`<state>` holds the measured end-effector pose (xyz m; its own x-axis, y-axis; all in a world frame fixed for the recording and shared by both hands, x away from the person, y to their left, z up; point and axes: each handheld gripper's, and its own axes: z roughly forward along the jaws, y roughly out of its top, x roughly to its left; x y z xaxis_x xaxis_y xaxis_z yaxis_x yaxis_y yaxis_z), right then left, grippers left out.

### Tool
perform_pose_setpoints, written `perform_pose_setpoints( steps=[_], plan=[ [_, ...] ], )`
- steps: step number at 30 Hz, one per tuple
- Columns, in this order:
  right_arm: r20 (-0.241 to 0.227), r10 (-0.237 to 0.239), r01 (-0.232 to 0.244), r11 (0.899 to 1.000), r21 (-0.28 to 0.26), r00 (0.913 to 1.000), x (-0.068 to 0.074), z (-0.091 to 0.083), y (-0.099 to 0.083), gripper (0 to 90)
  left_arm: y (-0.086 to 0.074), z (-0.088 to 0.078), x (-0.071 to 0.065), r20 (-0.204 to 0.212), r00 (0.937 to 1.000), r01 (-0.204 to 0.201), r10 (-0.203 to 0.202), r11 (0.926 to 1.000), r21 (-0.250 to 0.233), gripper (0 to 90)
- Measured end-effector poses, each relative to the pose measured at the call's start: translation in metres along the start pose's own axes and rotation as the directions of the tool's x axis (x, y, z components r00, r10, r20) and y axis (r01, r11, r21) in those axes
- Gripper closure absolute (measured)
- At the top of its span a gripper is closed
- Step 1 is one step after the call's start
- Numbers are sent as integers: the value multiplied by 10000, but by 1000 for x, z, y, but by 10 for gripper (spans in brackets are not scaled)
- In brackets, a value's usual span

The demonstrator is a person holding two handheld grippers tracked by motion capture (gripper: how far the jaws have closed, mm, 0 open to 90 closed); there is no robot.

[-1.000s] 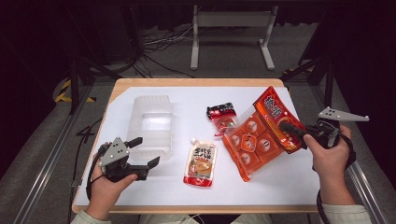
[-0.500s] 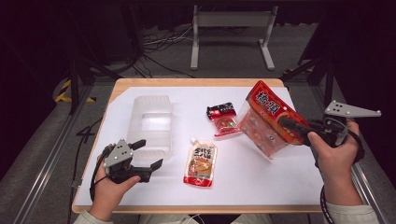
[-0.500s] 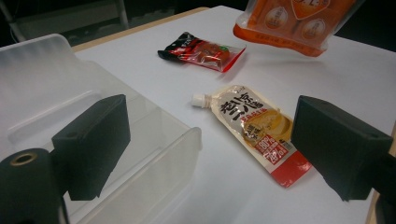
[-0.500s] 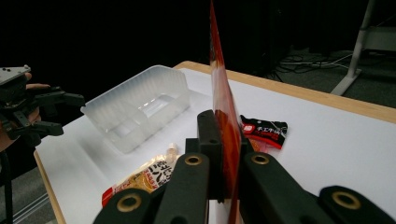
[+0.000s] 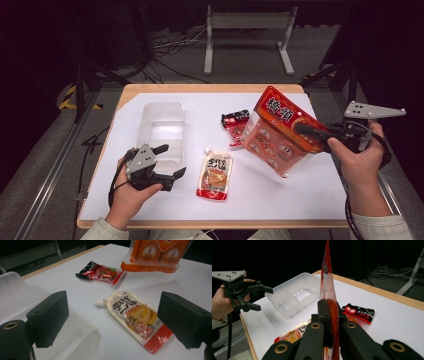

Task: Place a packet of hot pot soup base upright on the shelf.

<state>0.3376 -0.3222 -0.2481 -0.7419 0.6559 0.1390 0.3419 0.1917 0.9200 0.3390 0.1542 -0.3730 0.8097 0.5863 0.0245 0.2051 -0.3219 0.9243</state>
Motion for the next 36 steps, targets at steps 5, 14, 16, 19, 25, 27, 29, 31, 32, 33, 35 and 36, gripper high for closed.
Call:
perform_pose_setpoints(
  steps=[5,14,16,19,25,27,29,31,32,33,35,36],
  plan=[
    [-147,-230,233,9996,185,9996,6,6,7,900,18,13,3,319,9994,-126,140,9989,-453,98],
    [-631,-422,445,9984,343,9971,12,16,17,900,34,42,1,1411,9896,425,-283,9942,-986,54],
    [-751,-450,481,9981,393,9962,15,18,19,900,37,48,2,1637,9857,579,-402,9928,-1051,53],
    [-969,-505,549,9976,432,9940,18,21,21,900,42,56,2,1907,9803,728,-516,9917,-1062,54],
    [-1311,-636,705,9963,486,9893,23,27,24,900,56,76,-3,2428,9699,427,-176,9942,-985,61],
    [-1444,-743,824,9953,510,9867,24,30,24,900,61,84,-5,2447,9696,146,45,9970,-761,66],
    [-1562,-884,979,9937,538,9838,25,32,25,900,65,90,-6,2542,9671,135,75,9966,-807,61],
    [-1667,-944,1049,9929,556,9815,26,34,25,900,68,97,-7,2727,9621,173,77,9959,-893,61],
    [-1703,-963,1072,9927,559,9807,26,35,25,900,69,100,-8,2811,9596,144,116,9958,-905,61],
    [-1736,-952,1065,9927,566,9802,26,36,25,900,71,102,-9,2921,9562,88,182,9958,-908,61],
    [-1811,-946,1063,9928,559,9789,26,37,25,900,74,107,-11,3047,9515,-130,418,9953,-960,57],
    [-1840,-945,1063,9928,552,9784,26,38,25,900,76,110,-12,3066,9507,-167,465,9949,-992,57]
  ],
)
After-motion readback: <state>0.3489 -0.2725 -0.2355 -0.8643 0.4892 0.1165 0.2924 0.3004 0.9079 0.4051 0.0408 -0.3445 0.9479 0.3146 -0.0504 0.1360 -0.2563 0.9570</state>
